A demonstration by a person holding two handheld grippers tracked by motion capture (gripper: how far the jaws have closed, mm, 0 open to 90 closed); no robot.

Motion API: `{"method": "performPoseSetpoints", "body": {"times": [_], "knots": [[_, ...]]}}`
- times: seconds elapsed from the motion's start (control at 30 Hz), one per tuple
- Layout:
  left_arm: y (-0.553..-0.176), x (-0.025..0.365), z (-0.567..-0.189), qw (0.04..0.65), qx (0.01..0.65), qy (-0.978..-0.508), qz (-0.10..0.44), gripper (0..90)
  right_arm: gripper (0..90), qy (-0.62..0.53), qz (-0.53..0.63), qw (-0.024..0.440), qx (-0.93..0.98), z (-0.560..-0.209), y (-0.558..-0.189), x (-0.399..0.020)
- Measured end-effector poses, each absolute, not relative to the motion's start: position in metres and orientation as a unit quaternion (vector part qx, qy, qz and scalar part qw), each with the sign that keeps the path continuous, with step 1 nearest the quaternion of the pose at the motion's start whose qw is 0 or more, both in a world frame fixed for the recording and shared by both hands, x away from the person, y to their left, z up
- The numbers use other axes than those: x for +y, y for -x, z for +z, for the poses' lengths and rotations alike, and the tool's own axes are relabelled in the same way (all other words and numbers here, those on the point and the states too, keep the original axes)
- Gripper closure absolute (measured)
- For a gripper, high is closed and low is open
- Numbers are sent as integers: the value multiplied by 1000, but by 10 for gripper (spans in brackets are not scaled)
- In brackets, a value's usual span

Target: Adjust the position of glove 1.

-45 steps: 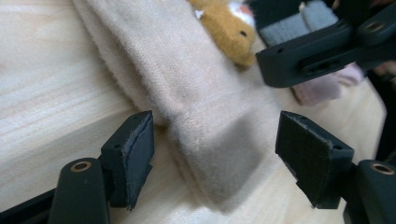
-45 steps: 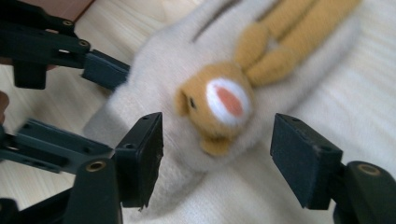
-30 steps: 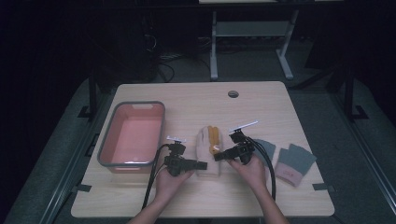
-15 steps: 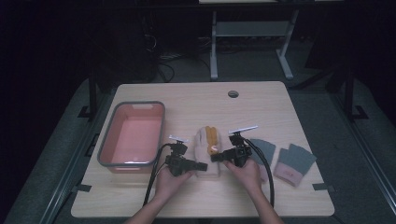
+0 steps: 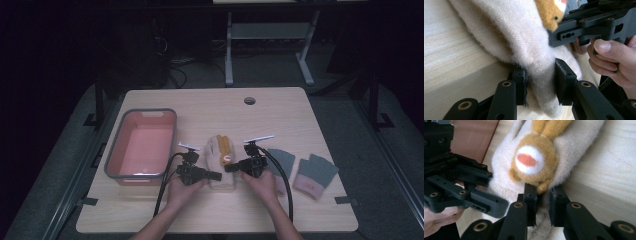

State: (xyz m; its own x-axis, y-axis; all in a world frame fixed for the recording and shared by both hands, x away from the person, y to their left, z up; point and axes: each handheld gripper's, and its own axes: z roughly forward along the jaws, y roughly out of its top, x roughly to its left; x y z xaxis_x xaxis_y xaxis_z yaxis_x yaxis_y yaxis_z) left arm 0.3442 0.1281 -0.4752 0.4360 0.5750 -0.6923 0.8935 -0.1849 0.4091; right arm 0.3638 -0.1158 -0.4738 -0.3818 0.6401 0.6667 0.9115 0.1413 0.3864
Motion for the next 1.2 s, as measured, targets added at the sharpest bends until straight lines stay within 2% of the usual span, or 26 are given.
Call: {"method": "performPoseSetpoints", "body": {"times": [0.37, 1.2], "knots": [[-342, 128, -470, 409, 493, -747, -178, 679, 833, 521, -396, 163, -738, -467, -362, -118], [-341, 131, -450, 426, 476, -749, -174, 678, 836, 509, -419, 158, -735, -446, -357, -124]]}}
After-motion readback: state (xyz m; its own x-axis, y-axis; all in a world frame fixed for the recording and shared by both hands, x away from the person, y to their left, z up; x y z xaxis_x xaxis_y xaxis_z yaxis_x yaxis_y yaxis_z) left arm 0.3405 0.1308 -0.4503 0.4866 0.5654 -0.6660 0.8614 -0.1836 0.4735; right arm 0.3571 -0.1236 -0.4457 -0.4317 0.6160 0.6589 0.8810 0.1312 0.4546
